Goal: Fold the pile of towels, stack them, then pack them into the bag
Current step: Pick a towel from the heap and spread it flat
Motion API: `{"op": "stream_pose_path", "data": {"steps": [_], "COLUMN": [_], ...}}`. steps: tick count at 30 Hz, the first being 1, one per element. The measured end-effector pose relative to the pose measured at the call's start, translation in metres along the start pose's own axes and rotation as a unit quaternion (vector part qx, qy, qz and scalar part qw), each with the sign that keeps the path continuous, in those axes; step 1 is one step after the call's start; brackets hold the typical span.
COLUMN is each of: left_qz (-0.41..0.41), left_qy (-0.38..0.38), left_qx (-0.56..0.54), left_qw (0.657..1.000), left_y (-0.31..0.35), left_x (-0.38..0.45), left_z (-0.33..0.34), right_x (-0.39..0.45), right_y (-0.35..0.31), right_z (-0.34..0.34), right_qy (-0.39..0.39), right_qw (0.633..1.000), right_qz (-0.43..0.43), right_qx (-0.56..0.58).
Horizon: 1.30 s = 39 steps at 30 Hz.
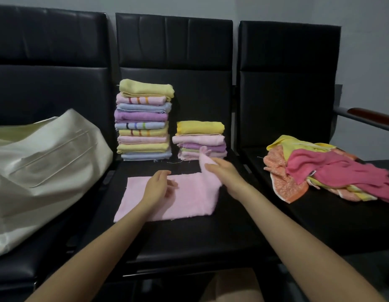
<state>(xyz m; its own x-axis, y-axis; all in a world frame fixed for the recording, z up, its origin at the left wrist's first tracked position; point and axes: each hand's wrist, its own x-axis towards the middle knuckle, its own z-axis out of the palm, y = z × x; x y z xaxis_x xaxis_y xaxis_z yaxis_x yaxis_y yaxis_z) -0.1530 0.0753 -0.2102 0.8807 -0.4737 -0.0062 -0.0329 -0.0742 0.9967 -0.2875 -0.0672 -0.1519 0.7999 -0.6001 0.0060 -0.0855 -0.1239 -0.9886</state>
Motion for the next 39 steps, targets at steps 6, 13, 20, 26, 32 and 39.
{"op": "stream_pose_path", "data": {"steps": [6, 13, 20, 26, 32, 39], "left_qz": [0.029, 0.108, 0.138, 0.277, 0.047, -0.13], "left_qy": [-0.04, 0.0, 0.039, 0.068, -0.02, -0.043], "left_qx": [0.149, 0.253, 0.161, 0.218, 0.02, -0.026], "left_qw": [0.988, 0.961, 0.977, 0.933, 0.998, 0.99], "left_y": [-0.006, -0.014, -0.018, -0.005, 0.002, 0.014], "left_x": [-0.006, -0.006, -0.007, -0.013, -0.011, 0.011], "left_z": [-0.005, 0.002, -0.001, -0.004, 0.019, 0.007], "right_x": [0.008, 0.014, 0.02, 0.013, 0.01, 0.009], "right_y": [0.028, 0.071, 0.066, 0.039, -0.022, 0.02], "right_z": [0.026, 0.023, 0.029, 0.009, -0.003, 0.02], "right_qy": [0.044, 0.054, 0.04, 0.02, 0.035, 0.012], "right_qw": [0.991, 0.944, 0.904, 0.981, 0.991, 0.986], "right_qz": [-0.062, -0.051, 0.004, 0.08, 0.112, -0.016], "right_qx": [-0.111, -0.32, -0.426, -0.176, -0.067, -0.166]}}
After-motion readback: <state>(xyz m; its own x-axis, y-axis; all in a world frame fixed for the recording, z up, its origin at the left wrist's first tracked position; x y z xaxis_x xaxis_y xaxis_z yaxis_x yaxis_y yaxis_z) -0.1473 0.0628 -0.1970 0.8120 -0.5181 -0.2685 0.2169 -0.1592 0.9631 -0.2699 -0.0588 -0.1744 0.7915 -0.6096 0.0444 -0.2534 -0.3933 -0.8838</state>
